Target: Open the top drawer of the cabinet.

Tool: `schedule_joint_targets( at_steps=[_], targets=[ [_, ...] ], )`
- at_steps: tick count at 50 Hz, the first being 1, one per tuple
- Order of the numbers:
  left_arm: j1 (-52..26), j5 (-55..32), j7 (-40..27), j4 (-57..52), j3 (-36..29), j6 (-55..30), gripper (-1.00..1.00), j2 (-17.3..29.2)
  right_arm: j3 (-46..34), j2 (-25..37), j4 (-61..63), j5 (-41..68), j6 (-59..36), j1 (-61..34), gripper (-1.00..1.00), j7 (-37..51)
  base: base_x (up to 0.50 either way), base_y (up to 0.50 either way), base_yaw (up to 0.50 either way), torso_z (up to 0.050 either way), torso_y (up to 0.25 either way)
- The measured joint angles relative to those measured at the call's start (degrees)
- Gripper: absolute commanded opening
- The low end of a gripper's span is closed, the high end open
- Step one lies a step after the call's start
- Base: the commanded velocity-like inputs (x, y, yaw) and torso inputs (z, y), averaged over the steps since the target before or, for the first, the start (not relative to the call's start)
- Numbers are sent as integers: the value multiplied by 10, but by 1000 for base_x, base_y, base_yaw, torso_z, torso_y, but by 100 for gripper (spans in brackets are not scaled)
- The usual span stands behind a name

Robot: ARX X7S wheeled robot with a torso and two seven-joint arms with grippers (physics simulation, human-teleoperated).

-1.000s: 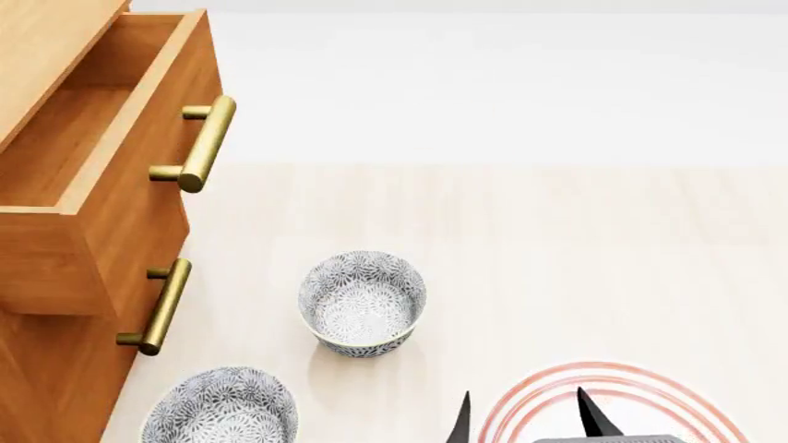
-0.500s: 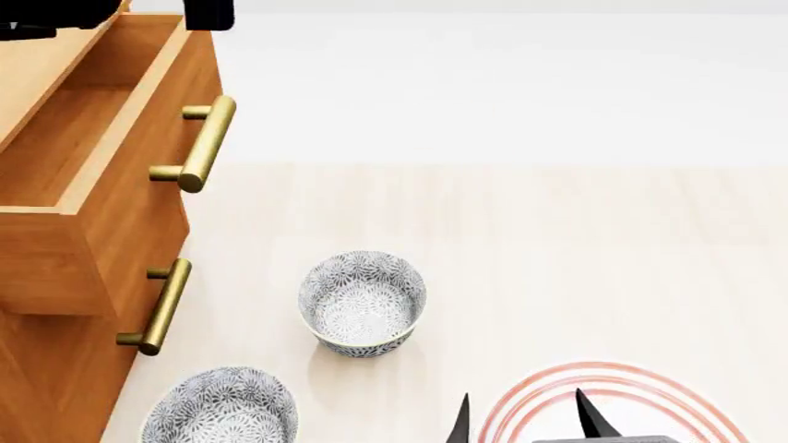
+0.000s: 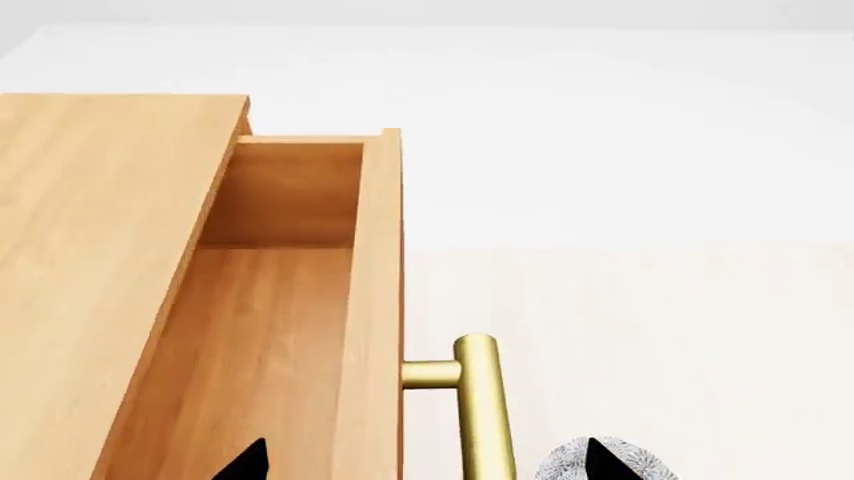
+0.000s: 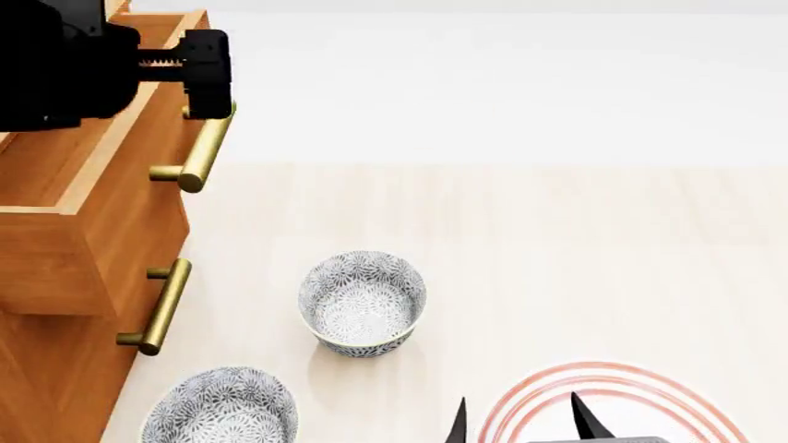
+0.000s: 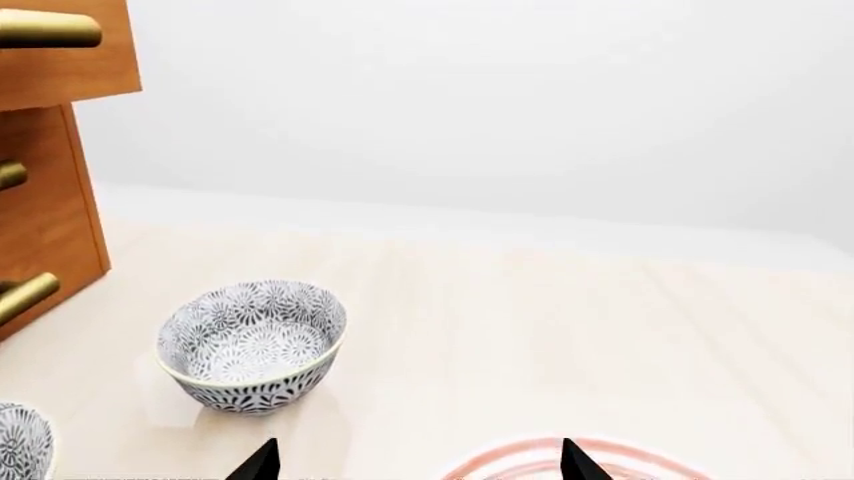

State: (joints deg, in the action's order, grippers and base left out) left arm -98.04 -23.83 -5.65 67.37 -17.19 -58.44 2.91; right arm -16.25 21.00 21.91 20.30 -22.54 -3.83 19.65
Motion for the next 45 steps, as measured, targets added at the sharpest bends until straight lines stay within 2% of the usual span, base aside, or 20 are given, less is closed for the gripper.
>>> schedule_joint_targets(
  at_steps=[17,45],
  targets=[
    [31,7,41,43,-10,55,100,-5,-1,2,-1,3,7,5,100,0,0,0,0,0,0],
    [60,7,77,6,-1,87,100,-22,-6,4,-6,7,14,7,100,0,0,0,0,0,0]
  ],
)
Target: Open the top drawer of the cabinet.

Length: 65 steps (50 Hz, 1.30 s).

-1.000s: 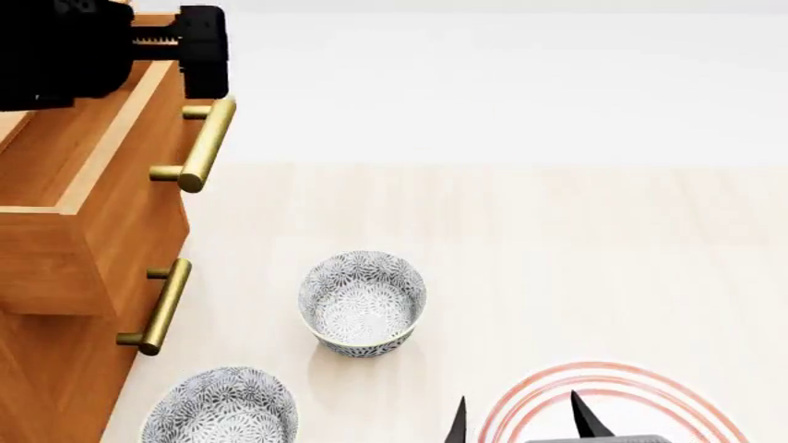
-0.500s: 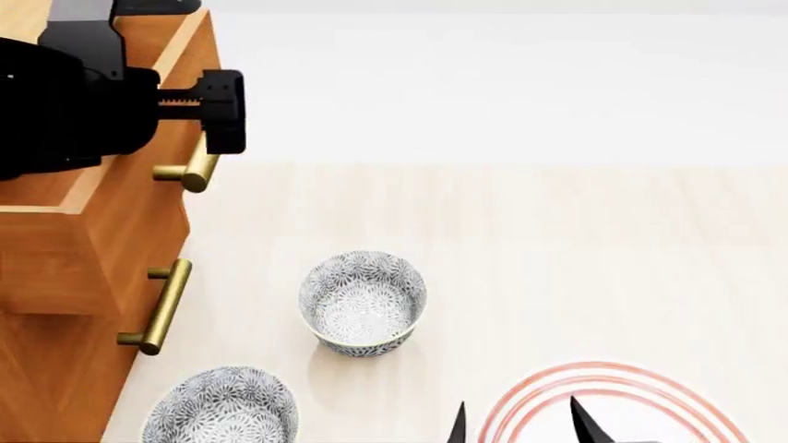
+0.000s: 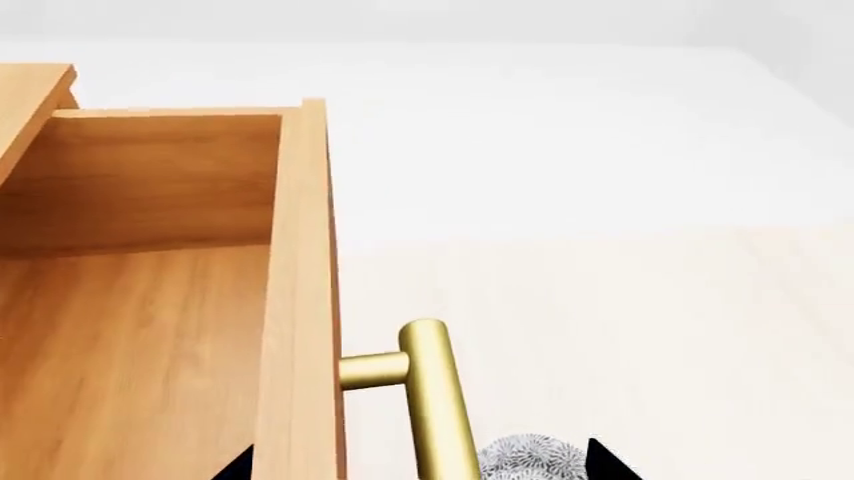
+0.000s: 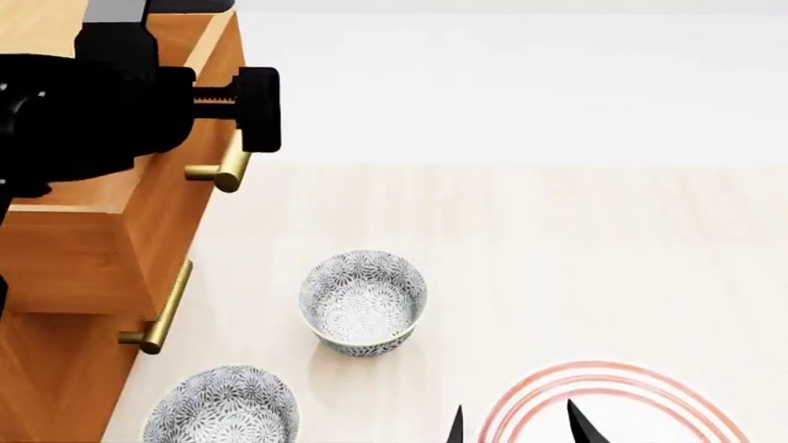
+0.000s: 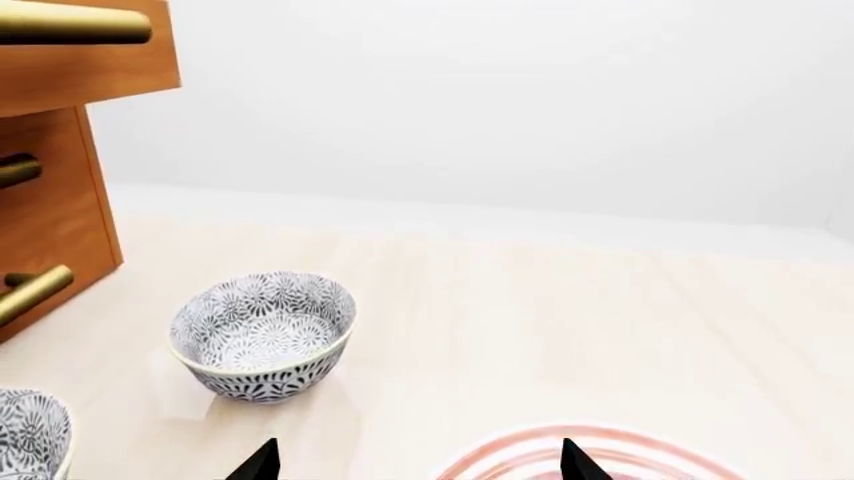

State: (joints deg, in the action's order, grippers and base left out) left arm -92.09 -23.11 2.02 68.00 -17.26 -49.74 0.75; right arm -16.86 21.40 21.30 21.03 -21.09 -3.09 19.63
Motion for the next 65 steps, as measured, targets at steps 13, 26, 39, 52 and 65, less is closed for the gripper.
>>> schedule_joint_targets(
  at_steps=[13,26,39,52,65],
  targets=[
    [14,-106,-60,-43,-129,13,100,-5,1,2,-7,2,9,4,100,-2,3,0,-2,0,0],
    [6,-254,-119,-54,-300,51,100,-2,2,3,-17,5,19,6,100,-5,1,0,-2,0,0],
    [-11,-391,-151,-54,-465,93,100,2,1,6,-21,6,22,7,100,-7,-1,0,-1,0,0],
    [-25,-497,-168,-61,-587,129,100,7,2,10,-20,9,23,9,100,-7,-7,0,0,0,0],
    [-34,-580,-182,-68,-664,164,100,12,1,11,-23,10,25,9,100,-7,-8,0,0,0,0]
  ],
)
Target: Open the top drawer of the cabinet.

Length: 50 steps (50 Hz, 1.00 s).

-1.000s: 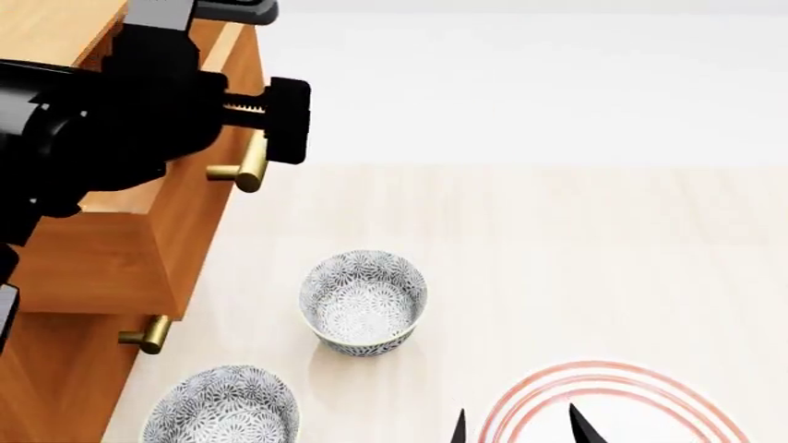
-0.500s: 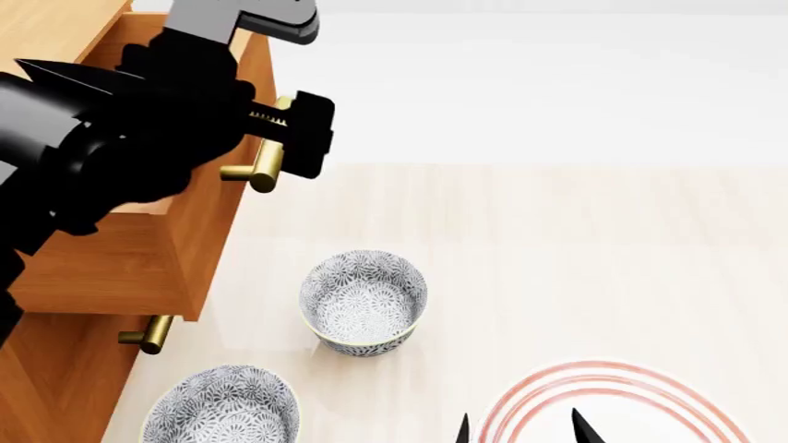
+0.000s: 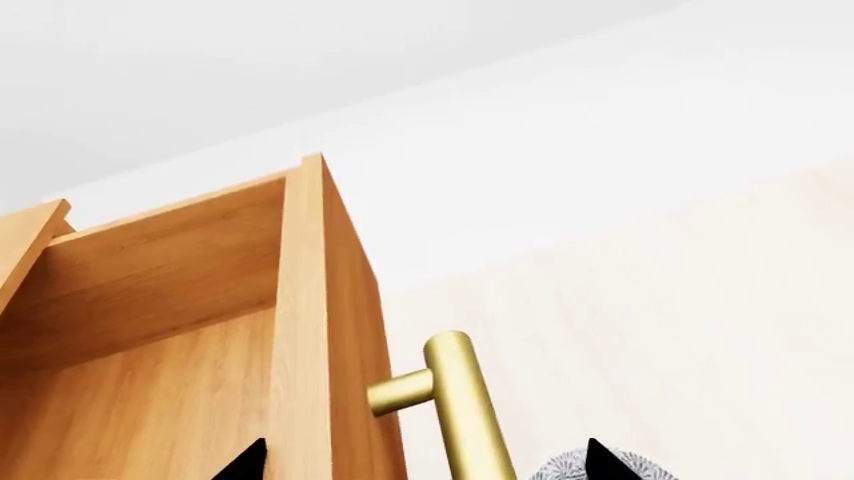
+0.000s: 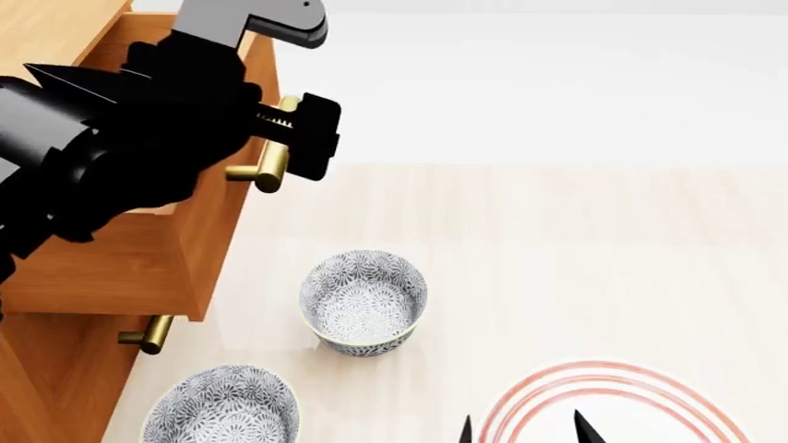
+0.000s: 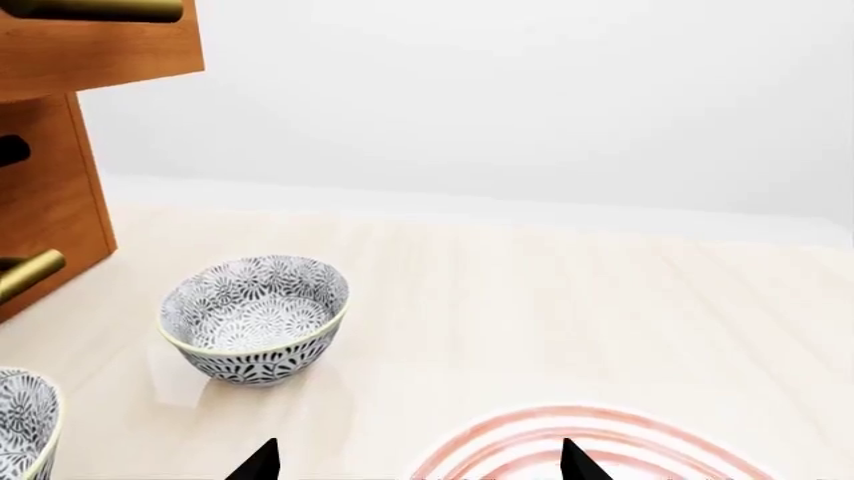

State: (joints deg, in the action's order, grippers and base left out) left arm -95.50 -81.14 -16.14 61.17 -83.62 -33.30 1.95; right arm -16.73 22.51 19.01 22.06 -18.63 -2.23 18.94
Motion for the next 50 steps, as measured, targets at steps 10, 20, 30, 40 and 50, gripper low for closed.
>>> schedule_joint_targets(
  at_steps=[10,20,30,40,50],
  targets=[
    [1,-46,-17,-13,-24,31,100,2,1,1,-4,1,5,2,100,-1,-6,0,-1,0,0],
    [5,-66,-30,-27,-31,52,100,4,2,2,-11,4,11,3,100,-2,-7,0,-1,0,0],
    [8,-67,-39,-41,-34,63,100,6,3,3,-13,5,14,5,100,-3,-8,0,0,0,0],
    [10,-71,-36,-57,-40,76,100,4,4,5,-16,7,20,8,100,-4,-6,0,0,0,0],
    [10,-89,-35,-75,-47,89,100,-4,5,7,-19,9,25,11,100,-5,-6,0,0,0,0]
  ],
)
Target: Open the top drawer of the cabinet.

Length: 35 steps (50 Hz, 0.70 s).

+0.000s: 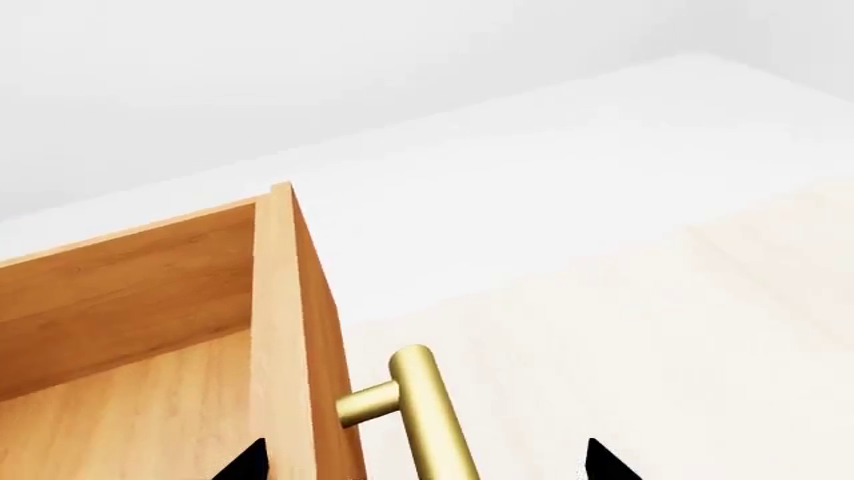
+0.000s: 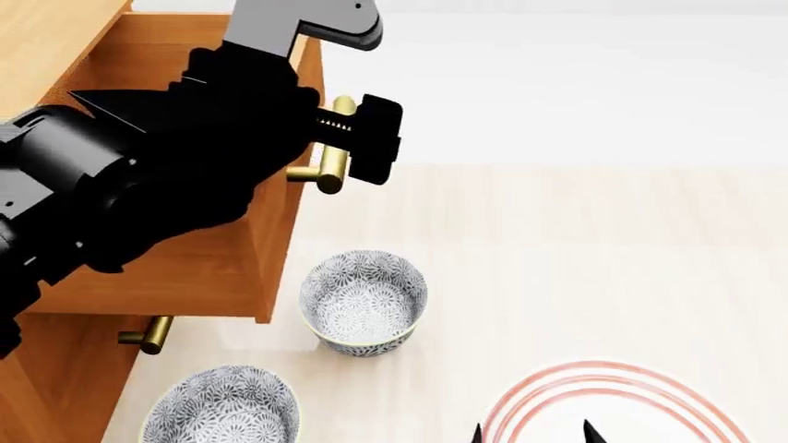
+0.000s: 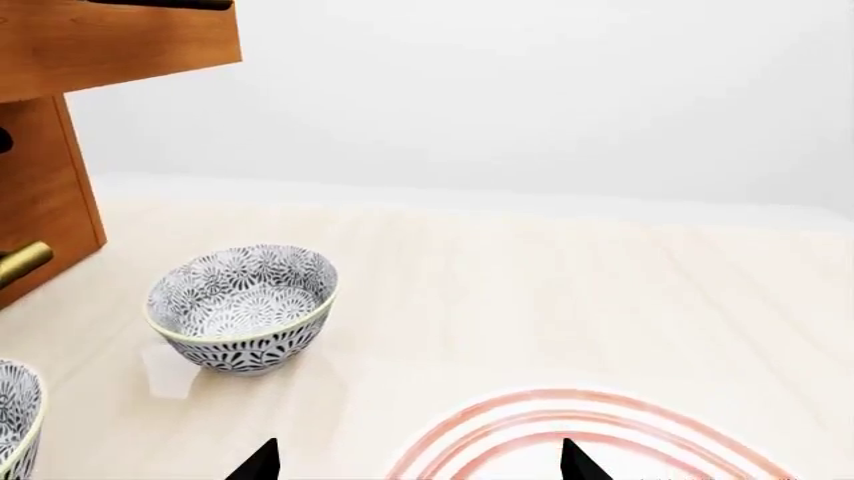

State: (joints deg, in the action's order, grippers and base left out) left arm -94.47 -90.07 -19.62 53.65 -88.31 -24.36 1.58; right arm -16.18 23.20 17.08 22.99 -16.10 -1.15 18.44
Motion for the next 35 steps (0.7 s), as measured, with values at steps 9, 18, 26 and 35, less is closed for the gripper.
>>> schedule_joint_targets(
  at_steps=[9,18,26,35],
  targets=[
    [-2,-11,-10,-18,-3,-1,100,-2,2,2,-1,2,3,3,100,-1,-5,0,0,0,0],
    [-4,-22,-18,-35,-3,-2,100,-2,3,4,-4,4,7,4,100,-2,-5,0,0,0,0],
    [-9,-45,-23,-50,-5,-4,100,-2,3,5,-8,5,10,4,100,-3,-3,0,0,0,0],
    [-14,-64,-32,-70,-8,-5,100,0,4,7,-10,7,15,8,100,-4,-4,0,-1,0,0]
  ],
)
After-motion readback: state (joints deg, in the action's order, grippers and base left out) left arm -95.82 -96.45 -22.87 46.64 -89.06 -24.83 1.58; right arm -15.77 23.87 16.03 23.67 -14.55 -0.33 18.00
